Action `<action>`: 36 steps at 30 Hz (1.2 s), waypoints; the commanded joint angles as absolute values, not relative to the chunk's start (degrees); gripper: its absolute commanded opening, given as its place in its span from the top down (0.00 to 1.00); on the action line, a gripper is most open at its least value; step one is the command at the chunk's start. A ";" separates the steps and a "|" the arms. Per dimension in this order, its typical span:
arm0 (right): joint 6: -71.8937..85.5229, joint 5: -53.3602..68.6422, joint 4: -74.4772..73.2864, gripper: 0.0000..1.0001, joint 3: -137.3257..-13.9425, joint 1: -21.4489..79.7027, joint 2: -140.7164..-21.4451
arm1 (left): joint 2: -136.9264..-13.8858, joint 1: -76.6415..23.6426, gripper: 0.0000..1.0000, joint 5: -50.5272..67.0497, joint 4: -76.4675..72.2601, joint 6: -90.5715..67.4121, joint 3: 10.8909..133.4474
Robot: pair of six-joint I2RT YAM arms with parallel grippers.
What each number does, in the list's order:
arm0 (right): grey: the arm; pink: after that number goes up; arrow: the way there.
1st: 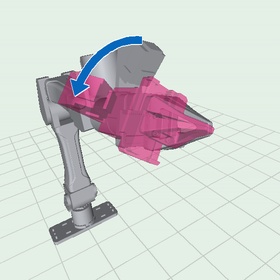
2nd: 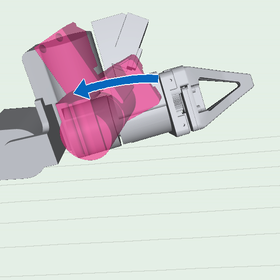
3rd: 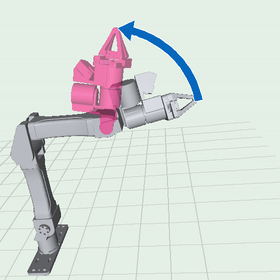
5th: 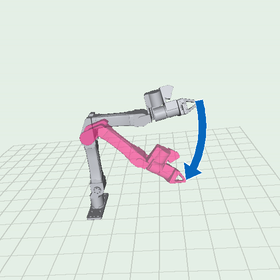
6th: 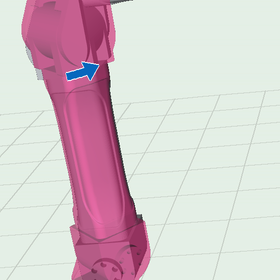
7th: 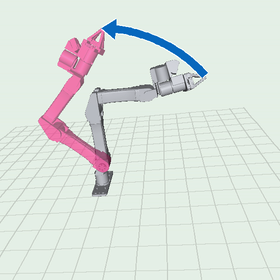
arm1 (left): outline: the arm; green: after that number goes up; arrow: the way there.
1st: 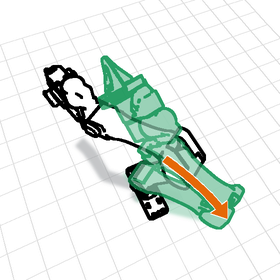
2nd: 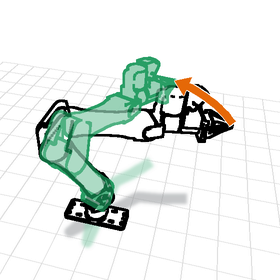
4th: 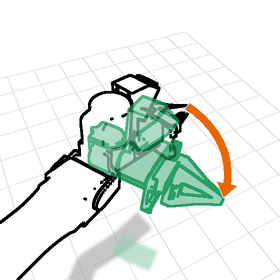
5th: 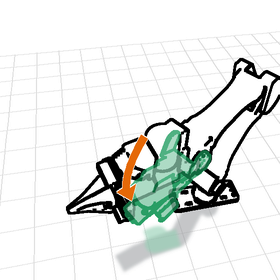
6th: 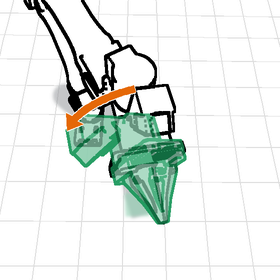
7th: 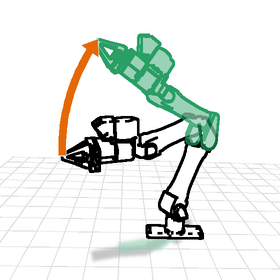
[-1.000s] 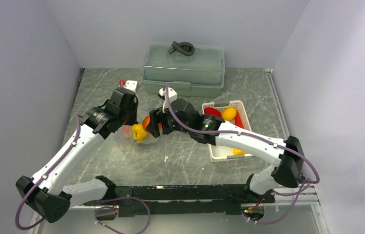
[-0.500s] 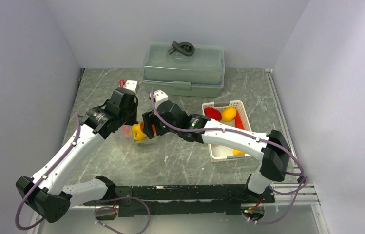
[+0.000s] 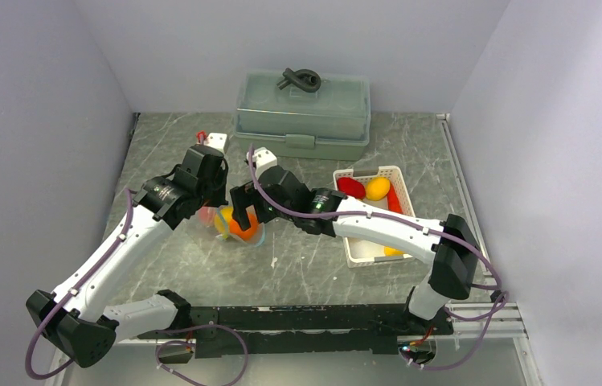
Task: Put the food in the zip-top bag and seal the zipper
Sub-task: Place the fake fruit in the zipper food storage bag.
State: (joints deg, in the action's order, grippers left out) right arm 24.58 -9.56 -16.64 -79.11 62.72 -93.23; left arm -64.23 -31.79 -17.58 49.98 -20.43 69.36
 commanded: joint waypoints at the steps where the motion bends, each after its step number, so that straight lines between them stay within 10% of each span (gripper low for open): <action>1: 24.60 -10.67 -15.23 0.00 -81.92 63.02 -92.47 | -63.55 -31.63 1.00 -17.27 47.74 -19.78 69.26; 29: 37.53 -12.77 -7.09 0.01 -64.50 63.02 -80.58 | -63.46 -31.64 1.00 -17.41 47.80 -19.87 69.21; 36: 45.11 -13.85 -4.28 0.22 -59.11 63.02 -79.76 | -63.30 -31.64 1.00 -17.25 47.68 -19.79 69.17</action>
State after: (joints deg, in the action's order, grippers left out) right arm 39.51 -13.04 -9.04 -61.10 62.72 -81.41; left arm -64.23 -31.79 -17.58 49.98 -20.40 69.32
